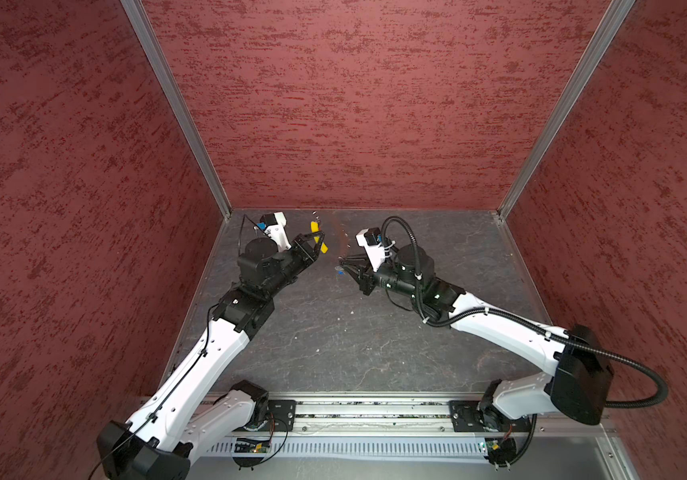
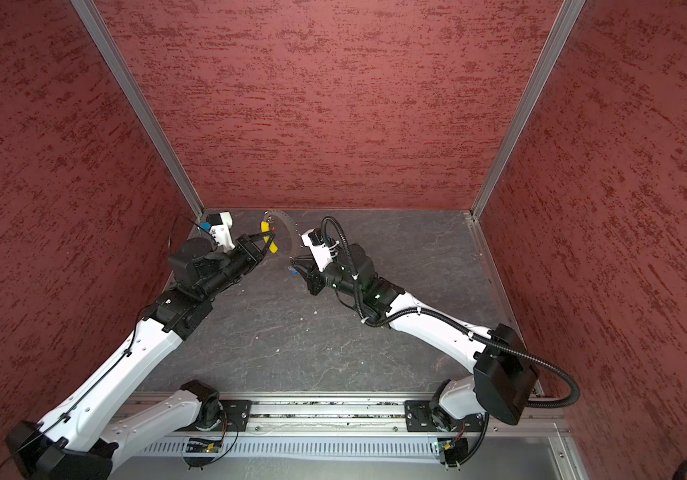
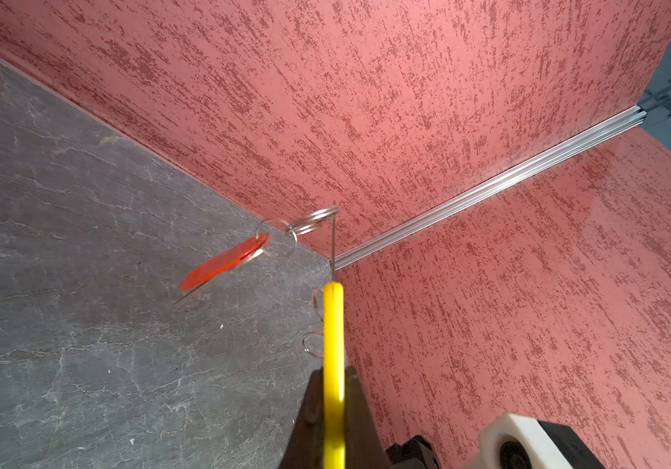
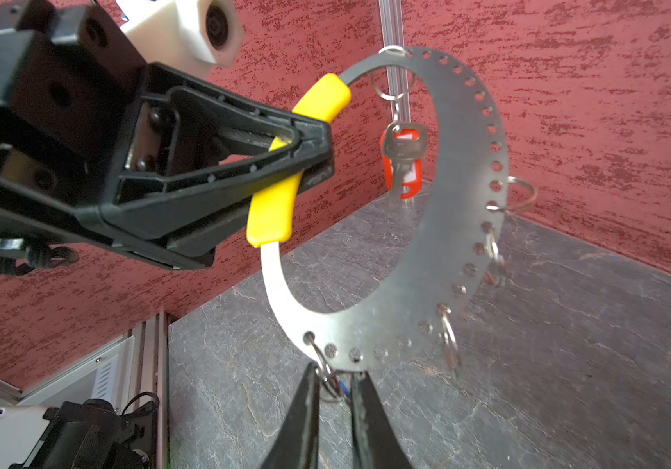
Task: Remove the keys from the keyring
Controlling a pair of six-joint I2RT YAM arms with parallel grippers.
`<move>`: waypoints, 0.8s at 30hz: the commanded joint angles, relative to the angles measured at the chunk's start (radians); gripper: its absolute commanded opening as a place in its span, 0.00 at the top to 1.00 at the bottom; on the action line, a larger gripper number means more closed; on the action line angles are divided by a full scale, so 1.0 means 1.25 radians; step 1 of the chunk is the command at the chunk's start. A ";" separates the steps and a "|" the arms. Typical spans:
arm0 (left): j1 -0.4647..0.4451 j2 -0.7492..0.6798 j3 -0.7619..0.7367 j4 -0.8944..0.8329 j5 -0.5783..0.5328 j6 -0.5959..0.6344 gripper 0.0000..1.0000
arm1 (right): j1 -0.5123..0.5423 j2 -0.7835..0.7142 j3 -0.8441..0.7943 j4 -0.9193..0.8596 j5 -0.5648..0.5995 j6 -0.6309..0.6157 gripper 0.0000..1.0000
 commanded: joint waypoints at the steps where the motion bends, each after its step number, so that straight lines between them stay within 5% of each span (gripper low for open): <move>1: -0.005 -0.009 0.019 -0.005 -0.002 0.002 1.00 | 0.002 -0.009 0.029 0.024 -0.010 -0.013 0.93; 3: -0.005 -0.010 0.019 -0.008 -0.006 -0.003 1.00 | 0.002 -0.010 0.030 0.020 -0.010 -0.014 1.00; 24: -0.005 -0.005 0.017 -0.046 -0.044 -0.058 1.00 | 0.018 -0.053 0.036 0.005 0.055 -0.011 1.00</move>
